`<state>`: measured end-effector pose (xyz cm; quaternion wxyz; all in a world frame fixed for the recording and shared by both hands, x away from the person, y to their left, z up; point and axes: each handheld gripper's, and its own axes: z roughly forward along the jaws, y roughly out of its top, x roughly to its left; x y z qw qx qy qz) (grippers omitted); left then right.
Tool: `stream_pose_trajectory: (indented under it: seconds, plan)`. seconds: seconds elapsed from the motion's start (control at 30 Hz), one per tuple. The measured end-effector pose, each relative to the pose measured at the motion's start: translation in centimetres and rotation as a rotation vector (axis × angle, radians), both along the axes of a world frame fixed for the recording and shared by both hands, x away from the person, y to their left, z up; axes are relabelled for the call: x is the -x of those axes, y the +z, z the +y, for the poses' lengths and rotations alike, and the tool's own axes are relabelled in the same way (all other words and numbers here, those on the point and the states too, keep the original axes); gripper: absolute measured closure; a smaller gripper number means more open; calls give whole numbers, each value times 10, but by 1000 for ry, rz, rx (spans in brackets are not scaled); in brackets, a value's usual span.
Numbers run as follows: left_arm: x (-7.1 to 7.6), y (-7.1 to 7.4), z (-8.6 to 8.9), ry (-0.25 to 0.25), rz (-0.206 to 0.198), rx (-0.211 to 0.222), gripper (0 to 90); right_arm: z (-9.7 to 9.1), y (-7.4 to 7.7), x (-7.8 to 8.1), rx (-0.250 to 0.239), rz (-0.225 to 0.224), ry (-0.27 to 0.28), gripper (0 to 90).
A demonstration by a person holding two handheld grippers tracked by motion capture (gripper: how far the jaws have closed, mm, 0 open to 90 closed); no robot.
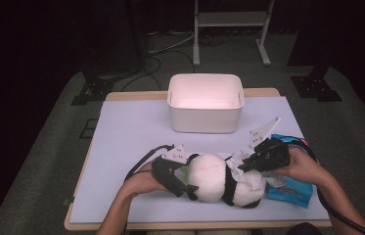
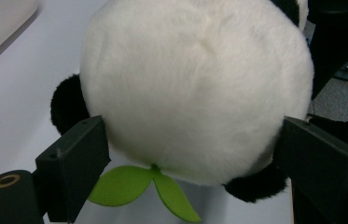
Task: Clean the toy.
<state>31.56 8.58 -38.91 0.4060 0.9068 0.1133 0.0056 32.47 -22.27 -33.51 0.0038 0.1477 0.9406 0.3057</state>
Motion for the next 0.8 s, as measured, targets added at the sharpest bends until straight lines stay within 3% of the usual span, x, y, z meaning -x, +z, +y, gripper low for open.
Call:
stream_pose_trajectory:
  seconds: [0.5, 0.8]
  plan:
    - [0, -7, -7, -22, 16, -11, 98, -18, -3, -2, -31, 10, -35, 833]
    - [2, -2, -9, -20, 10, 4, 150, -16, 3, -1, -27, -1, -42, 834]
